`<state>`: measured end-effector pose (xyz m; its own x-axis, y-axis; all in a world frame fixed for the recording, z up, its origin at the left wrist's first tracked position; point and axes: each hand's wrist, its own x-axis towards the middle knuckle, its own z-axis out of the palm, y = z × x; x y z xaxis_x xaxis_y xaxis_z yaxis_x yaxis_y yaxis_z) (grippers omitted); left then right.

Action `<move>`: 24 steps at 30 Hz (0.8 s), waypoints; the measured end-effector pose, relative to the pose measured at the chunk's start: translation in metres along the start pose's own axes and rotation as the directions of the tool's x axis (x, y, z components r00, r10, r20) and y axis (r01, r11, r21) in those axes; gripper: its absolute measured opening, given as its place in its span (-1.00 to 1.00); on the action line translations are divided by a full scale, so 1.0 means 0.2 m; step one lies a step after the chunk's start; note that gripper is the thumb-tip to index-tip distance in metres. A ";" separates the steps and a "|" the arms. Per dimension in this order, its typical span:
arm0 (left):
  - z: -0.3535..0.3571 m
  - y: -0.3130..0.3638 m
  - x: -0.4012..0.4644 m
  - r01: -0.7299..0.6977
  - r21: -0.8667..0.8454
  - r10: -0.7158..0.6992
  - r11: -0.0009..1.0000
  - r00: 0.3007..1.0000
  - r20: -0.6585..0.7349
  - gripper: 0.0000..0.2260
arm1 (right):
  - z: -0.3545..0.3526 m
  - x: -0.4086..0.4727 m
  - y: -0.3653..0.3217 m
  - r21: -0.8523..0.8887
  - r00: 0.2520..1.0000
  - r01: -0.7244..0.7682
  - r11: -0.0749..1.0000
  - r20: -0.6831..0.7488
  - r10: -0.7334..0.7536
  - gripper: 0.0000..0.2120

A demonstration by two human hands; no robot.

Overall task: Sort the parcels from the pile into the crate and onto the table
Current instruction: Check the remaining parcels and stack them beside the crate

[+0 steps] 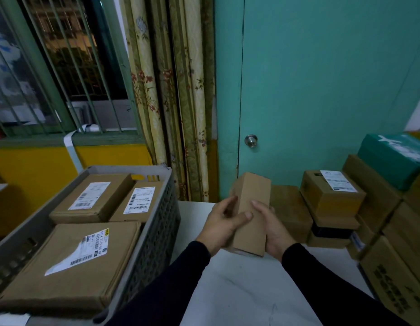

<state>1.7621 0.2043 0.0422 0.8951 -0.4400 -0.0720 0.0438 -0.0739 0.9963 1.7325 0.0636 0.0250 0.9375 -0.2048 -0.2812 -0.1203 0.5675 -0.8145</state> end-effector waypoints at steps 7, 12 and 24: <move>-0.05 -0.05 0.04 0.097 0.012 -0.097 0.995 0.995 0.020 -0.22 | -0.01 0.08 0.07 -0.071 0.996 -0.079 0.994 0.024 0.081 0.04; -0.05 -0.06 0.03 0.094 -0.053 -0.093 0.994 0.995 0.017 -0.28 | -0.01 0.11 0.08 -0.092 0.998 -0.058 0.994 -0.017 0.056 0.17; -0.05 -0.07 0.03 0.124 -0.079 -0.122 0.989 0.992 0.019 -0.29 | -0.03 0.10 0.08 -0.114 0.997 -0.077 0.990 0.003 0.078 0.06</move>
<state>1.7708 0.2128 0.0274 0.8743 -0.4447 -0.1943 0.1888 -0.0569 0.9804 1.7469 0.0642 0.0027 0.9262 -0.1576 -0.3427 -0.2291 0.4867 -0.8430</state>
